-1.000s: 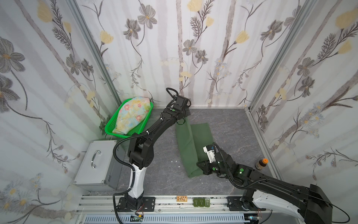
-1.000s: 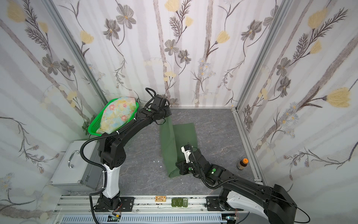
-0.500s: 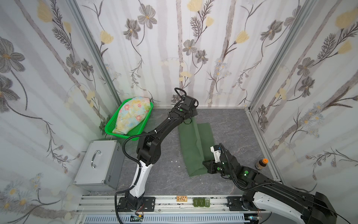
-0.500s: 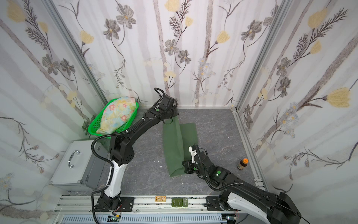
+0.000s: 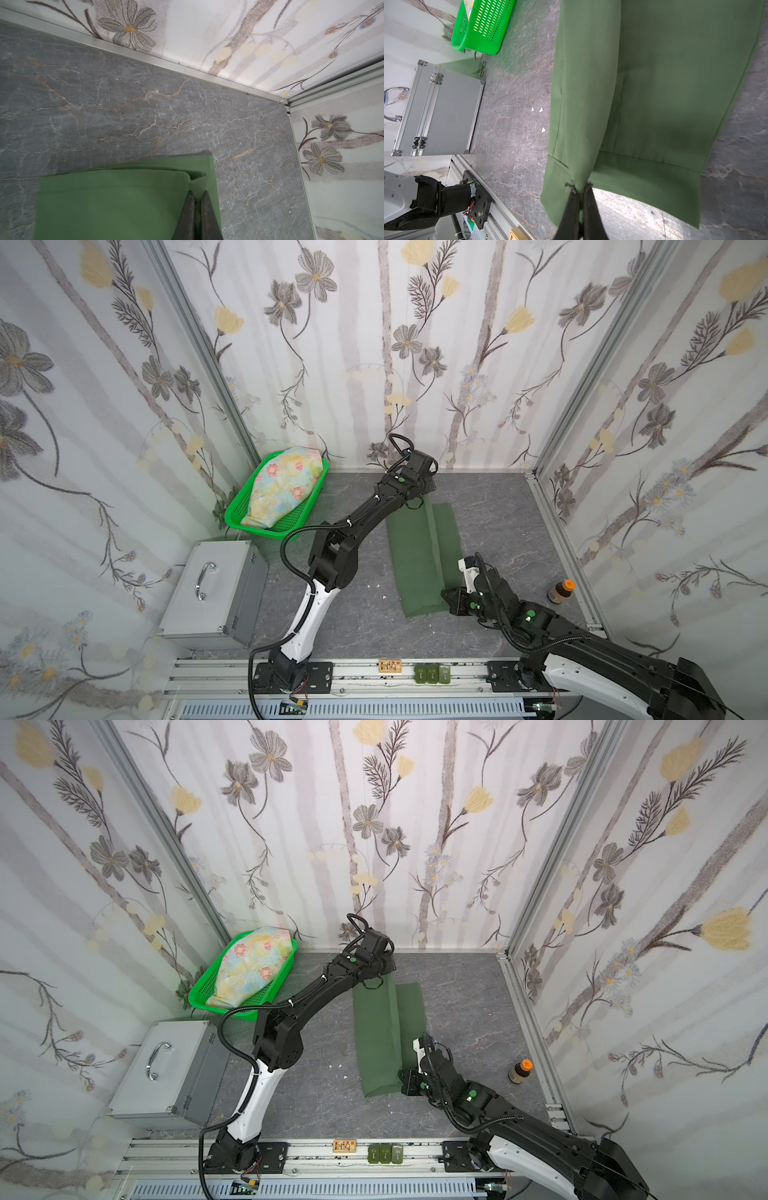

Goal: Fold and stack skirts
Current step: Fold the skirt at the center of the table.

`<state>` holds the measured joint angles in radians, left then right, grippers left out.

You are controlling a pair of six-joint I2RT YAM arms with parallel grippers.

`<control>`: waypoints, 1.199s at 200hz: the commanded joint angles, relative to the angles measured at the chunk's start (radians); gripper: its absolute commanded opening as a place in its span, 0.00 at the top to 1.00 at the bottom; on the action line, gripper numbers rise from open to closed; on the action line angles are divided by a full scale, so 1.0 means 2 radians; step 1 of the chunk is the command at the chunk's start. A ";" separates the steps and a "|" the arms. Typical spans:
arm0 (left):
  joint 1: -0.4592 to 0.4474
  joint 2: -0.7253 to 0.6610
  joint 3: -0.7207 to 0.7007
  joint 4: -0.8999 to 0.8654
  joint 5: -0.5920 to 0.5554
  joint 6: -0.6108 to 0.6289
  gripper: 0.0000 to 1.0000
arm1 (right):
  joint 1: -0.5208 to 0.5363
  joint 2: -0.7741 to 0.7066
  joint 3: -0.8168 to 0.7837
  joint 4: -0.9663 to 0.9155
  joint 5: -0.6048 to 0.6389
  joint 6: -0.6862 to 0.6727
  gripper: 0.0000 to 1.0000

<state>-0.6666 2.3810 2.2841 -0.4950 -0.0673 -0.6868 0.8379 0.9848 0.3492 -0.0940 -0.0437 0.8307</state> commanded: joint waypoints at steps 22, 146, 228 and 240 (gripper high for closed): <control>-0.004 0.023 0.027 0.001 -0.002 -0.008 1.00 | -0.005 -0.001 -0.008 0.006 0.014 0.018 1.00; -0.028 0.086 0.092 0.001 0.012 -0.004 1.00 | -0.029 -0.006 -0.043 0.006 0.015 0.054 1.00; -0.034 0.127 0.132 0.002 0.014 -0.010 1.00 | -0.035 -0.003 -0.052 0.009 0.014 0.057 1.00; -0.035 0.134 0.140 0.003 0.017 -0.012 1.00 | -0.036 -0.002 -0.052 0.010 0.013 0.058 1.00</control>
<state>-0.7334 2.6251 2.5343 -0.4980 -0.0319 -0.6945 0.7689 0.9752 0.2474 -0.0929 -0.0265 0.9268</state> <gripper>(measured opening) 0.052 0.050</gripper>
